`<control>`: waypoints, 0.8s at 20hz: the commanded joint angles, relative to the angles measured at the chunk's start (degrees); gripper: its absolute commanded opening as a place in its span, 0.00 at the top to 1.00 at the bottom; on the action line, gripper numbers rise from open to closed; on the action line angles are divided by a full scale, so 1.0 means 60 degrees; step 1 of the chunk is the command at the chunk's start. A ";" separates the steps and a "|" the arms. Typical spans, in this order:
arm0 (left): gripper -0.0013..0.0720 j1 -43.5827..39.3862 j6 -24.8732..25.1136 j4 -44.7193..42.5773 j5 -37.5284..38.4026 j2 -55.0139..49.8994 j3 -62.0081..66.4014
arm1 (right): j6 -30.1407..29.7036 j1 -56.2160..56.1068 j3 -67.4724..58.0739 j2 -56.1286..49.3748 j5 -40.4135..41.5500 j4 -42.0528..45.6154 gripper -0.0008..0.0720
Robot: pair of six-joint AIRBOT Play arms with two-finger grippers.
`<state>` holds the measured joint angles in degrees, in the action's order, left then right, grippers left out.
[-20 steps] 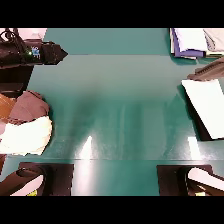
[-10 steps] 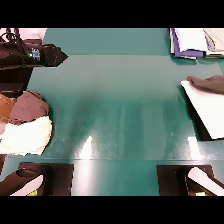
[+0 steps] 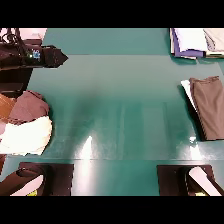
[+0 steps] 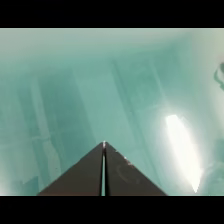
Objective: Fold the shirts.
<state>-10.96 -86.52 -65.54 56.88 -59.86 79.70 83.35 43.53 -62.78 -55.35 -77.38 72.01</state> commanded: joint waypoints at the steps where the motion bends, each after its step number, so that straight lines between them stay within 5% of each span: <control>1: 0.95 0.0000 -0.0004 -0.0007 0.0113 -0.0004 0.0000 | 0.0022 -0.0674 -0.0441 0.0076 -0.0073 -0.1555 0.07; 6: 0.95 0.0000 -0.0011 0.0004 0.0004 -0.0004 0.0004 | 0.0026 -0.4809 -0.1596 0.0073 0.0557 -0.2299 0.07; 9: 0.95 0.0000 -0.0011 0.0004 -0.0412 -0.0004 0.0011 | 0.0018 -0.7253 -0.1920 0.0073 0.1326 -0.2240 0.41; 11: 0.95 0.0000 -0.0011 0.0000 -0.0645 0.0000 0.0011 | 0.0004 -0.8484 -0.1982 0.0076 0.1687 -0.2240 0.92; 16: 0.95 0.0004 -0.0011 0.0004 -0.0841 0.0000 0.0011 | -0.0583 -0.9967 -0.1978 0.0069 0.1705 -0.2233 0.96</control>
<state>-10.96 -86.54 -65.52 52.82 -59.86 79.70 81.45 -10.79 -74.37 -54.92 -68.23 58.81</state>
